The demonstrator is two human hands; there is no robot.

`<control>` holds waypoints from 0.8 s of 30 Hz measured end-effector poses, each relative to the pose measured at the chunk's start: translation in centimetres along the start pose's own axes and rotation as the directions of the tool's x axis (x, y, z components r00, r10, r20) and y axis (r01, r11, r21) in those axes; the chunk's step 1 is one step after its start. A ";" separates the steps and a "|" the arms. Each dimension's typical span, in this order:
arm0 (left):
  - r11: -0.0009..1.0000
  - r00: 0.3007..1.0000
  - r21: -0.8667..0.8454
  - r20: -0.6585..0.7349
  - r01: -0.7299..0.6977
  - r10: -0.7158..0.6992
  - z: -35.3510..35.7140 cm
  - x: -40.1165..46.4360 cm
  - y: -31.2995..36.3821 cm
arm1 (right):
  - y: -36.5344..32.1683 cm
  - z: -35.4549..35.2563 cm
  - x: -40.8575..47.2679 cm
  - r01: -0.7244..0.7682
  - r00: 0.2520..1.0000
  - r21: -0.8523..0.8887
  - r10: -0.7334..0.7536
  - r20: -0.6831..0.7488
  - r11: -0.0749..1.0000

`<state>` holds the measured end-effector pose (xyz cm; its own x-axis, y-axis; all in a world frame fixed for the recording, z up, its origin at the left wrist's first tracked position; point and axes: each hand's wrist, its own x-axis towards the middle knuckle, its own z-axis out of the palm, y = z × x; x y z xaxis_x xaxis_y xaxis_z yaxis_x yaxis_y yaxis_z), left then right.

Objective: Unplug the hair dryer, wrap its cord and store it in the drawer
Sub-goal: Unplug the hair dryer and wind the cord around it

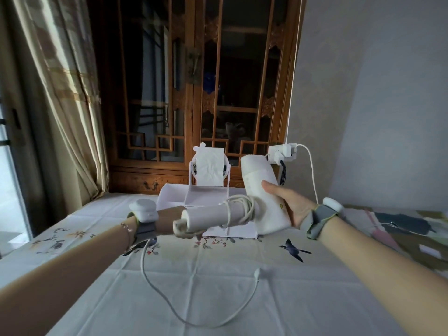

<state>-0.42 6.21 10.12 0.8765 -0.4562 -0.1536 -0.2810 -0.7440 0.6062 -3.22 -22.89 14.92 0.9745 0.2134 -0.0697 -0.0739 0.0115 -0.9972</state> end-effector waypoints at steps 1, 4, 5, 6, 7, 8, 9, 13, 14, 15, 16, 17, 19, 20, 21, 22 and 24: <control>0.998 1.000 0.060 -0.015 -0.008 0.009 -0.4 -0.1 0.2 | -0.1 0.0 -0.1 0.000 1.000 -0.027 0.000 0.026 1.000; 0.994 0.996 0.068 -0.023 -0.082 0.084 -1.0 -0.8 2.1 | -0.4 0.4 -0.3 -0.010 0.994 -0.151 0.026 0.103 0.989; 0.994 0.996 0.067 -0.011 -0.088 0.089 -1.2 -1.0 3.0 | -0.3 0.5 -0.2 -0.015 0.994 -0.198 0.037 0.106 0.980; 0.993 0.996 0.075 -0.002 -0.089 0.090 -1.4 -1.1 3.4 | -0.4 0.8 -0.1 -0.021 0.994 -0.240 0.045 0.096 0.970; 0.992 0.997 0.104 0.005 -0.074 0.074 -1.6 -1.1 3.8 | -0.4 1.1 0.0 -0.021 0.995 -0.283 0.046 0.084 0.959; 0.989 0.998 0.139 -0.005 -0.055 0.056 -1.8 -1.1 4.1 | -0.5 1.4 0.0 -0.013 0.997 -0.334 0.040 0.073 0.942; 0.985 0.999 0.169 -0.023 -0.028 0.032 -1.9 -0.9 4.3 | -0.6 1.7 0.0 0.006 0.997 -0.388 0.024 0.073 0.922; 0.978 0.993 0.209 -0.120 0.008 0.017 -1.8 -0.5 5.2 | -1.1 2.2 -0.1 0.058 0.997 -0.524 -0.024 0.071 0.850; 0.978 0.990 0.206 -0.141 0.016 0.013 -1.7 -0.4 5.6 | -1.1 2.3 0.0 0.065 0.997 -0.556 -0.033 0.067 0.829; 0.978 0.987 0.206 -0.162 0.026 0.008 -1.5 -0.2 5.9 | -1.1 2.4 0.0 0.071 0.997 -0.591 -0.046 0.058 0.803; 0.977 0.982 0.211 -0.187 0.031 0.009 -1.3 -0.3 6.4 | -1.1 2.6 0.1 0.079 0.997 -0.627 -0.064 0.047 0.775; 0.975 0.978 0.218 -0.208 0.034 0.012 -1.1 -0.1 6.8 | -1.2 2.7 0.2 0.084 0.996 -0.664 -0.083 0.034 0.743; 0.974 0.973 0.223 -0.232 0.038 0.015 -0.8 0.2 7.5 | -1.0 2.9 0.5 0.080 0.992 -0.731 -0.122 -0.005 0.678; 0.973 0.971 0.226 -0.238 0.044 0.012 -0.5 0.2 7.9 | -0.9 3.0 0.5 0.074 0.989 -0.756 -0.145 -0.029 0.651; 0.971 0.971 0.231 -0.240 0.057 0.000 -0.4 0.4 8.1 | -0.8 3.1 0.6 0.064 0.984 -0.774 -0.168 -0.055 0.629; 0.970 0.969 0.233 -0.245 0.074 -0.015 -0.2 0.4 8.4 | -0.7 3.2 0.6 0.050 0.978 -0.788 -0.190 -0.085 0.613; 0.972 0.965 0.204 -0.256 0.115 -0.060 -0.1 0.4 8.8 | -0.3 3.4 0.7 0.025 0.963 -0.795 -0.228 -0.144 0.606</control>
<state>-2.44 -0.47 15.50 0.9627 -0.2702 0.0149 -0.2521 -0.8753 0.4127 -3.22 -19.43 15.30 0.9857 0.0619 0.1567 0.1478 -0.7644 -0.6276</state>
